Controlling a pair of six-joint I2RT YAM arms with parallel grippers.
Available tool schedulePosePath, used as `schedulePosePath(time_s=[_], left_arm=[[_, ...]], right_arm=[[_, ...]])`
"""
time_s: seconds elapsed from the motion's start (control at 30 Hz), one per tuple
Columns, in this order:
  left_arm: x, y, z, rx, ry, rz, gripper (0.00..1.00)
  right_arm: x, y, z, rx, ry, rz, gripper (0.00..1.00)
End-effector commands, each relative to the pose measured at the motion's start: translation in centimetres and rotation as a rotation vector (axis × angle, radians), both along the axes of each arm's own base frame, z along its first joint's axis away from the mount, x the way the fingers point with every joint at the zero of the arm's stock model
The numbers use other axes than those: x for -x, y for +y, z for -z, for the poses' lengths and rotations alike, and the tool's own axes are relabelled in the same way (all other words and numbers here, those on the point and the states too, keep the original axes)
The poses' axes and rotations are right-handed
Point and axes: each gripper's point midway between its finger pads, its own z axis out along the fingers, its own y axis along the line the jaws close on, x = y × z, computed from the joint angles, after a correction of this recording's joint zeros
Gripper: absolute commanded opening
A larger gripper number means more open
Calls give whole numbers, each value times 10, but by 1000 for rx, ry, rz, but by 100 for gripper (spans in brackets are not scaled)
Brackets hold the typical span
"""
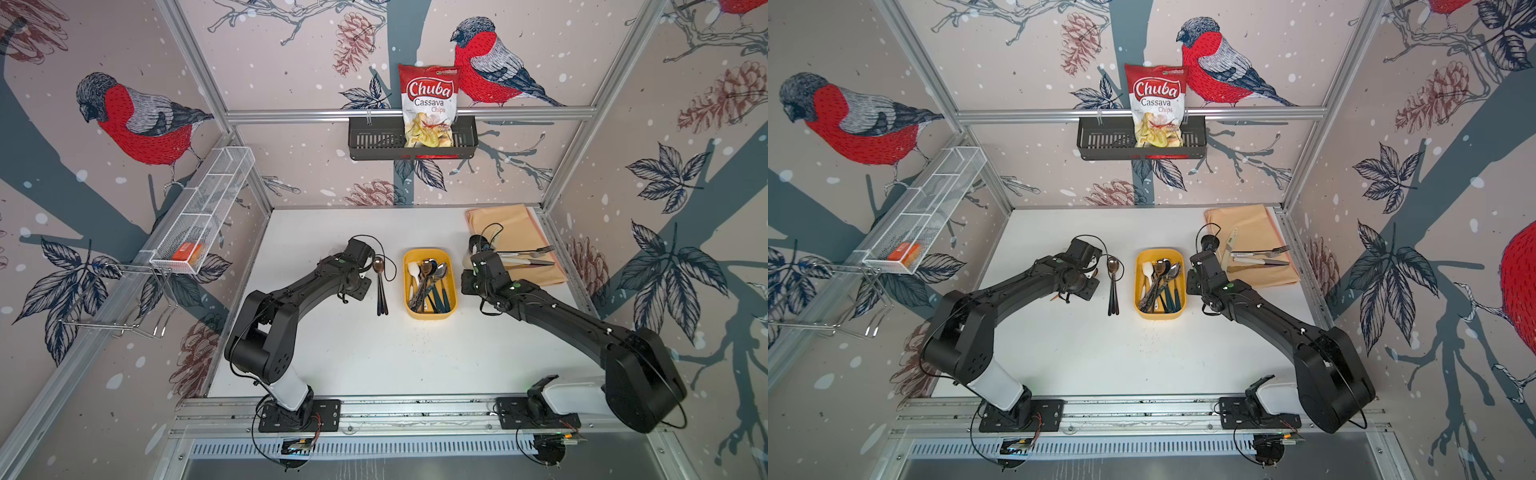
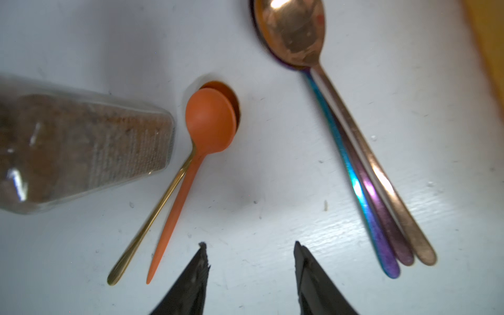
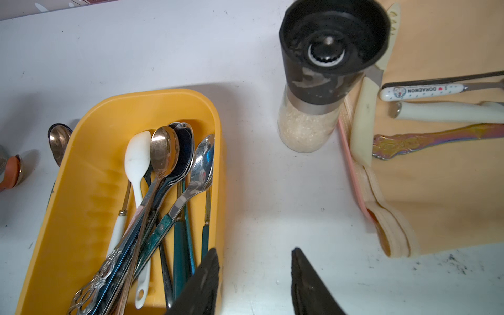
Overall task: Put the spoon into the storage box
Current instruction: Move the spoon at the center of the board.
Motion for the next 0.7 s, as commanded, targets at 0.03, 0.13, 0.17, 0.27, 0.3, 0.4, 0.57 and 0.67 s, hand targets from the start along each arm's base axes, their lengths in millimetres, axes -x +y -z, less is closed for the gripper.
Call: schedulePosePath(time_s=[0.03, 0.13, 0.17, 0.27, 0.3, 0.4, 0.57, 0.67], left_arm=[[-10, 12, 1, -12, -19, 4, 54], [-12, 20, 8, -12, 4, 1, 54], [-13, 23, 11, -13, 9, -2, 54], [-14, 29, 21, -21, 34, -8, 53], [-15, 30, 21, -22, 34, -11, 53], [-19, 34, 22, -8, 37, -24, 53], [-22, 39, 29, -20, 48, -31, 53], [-24, 43, 36, -32, 60, -36, 52]], right_arm=[[-5, 2, -7, -5, -26, -3, 45], [-5, 1, -8, -2, -26, -3, 45], [-5, 2, -7, 1, -25, -6, 45], [-5, 2, -7, 3, -24, -10, 45], [-6, 2, -9, 4, -26, -14, 45], [-7, 1, -10, 16, -25, -13, 45], [-7, -1, -10, 21, -26, -12, 45], [-8, 0, -11, 23, -26, -16, 45]])
